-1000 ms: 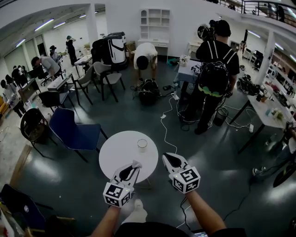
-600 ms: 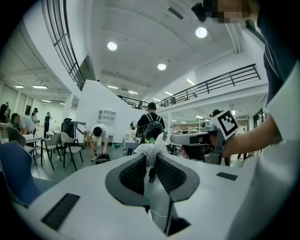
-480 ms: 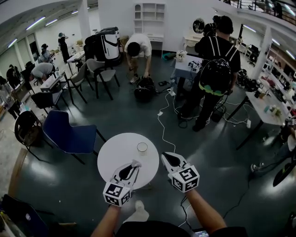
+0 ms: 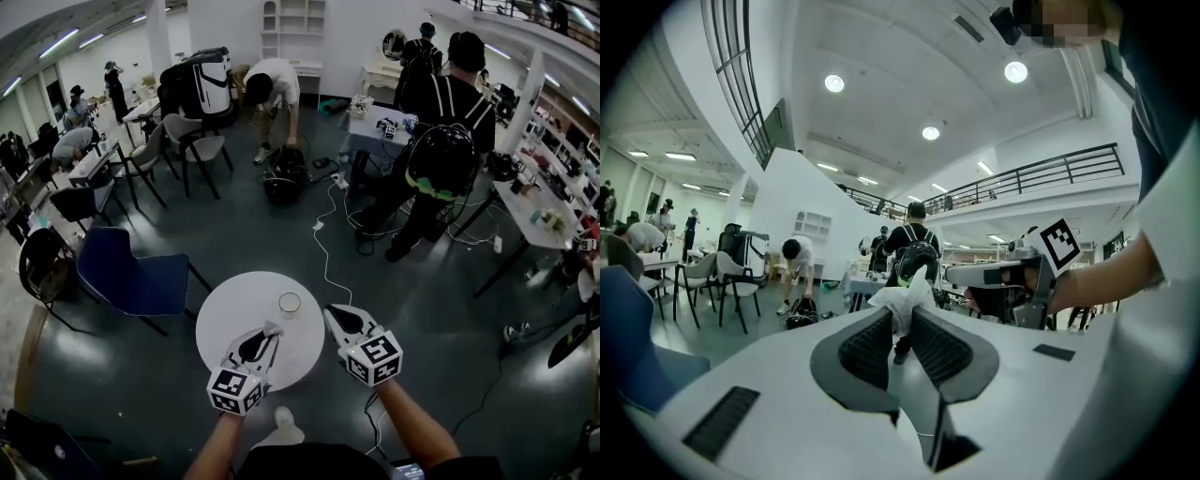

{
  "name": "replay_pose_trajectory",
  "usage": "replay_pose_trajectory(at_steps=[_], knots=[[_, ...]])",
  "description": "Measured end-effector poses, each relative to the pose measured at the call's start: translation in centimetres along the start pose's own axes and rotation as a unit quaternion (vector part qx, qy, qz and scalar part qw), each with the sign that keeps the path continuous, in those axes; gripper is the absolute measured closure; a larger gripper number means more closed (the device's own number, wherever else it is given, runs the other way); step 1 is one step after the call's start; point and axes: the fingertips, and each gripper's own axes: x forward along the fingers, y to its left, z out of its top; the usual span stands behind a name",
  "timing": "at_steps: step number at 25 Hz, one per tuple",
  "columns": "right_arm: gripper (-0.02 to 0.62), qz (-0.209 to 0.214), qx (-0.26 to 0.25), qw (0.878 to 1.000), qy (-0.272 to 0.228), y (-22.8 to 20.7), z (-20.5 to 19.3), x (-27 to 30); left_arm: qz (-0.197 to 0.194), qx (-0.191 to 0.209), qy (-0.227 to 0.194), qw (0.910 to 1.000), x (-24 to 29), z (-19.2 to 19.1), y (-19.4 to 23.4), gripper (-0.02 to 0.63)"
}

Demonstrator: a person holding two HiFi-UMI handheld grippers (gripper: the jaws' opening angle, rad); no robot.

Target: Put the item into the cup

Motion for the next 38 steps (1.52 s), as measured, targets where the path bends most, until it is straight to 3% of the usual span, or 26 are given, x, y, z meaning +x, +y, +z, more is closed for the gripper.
replay_pose_trajectory(at_steps=[23,38], knots=[[0.58,-0.031,0.007,0.999,0.016,-3.6,-0.6,9.3,-0.033,-0.004,0.018,0.9993,5.6,-0.6,8.5,0.534],[0.58,-0.036,0.026,0.998,0.051,-11.1,-4.3,11.5,-0.029,-0.014,0.063,0.9975,13.1,-4.2,10.1,0.534]])
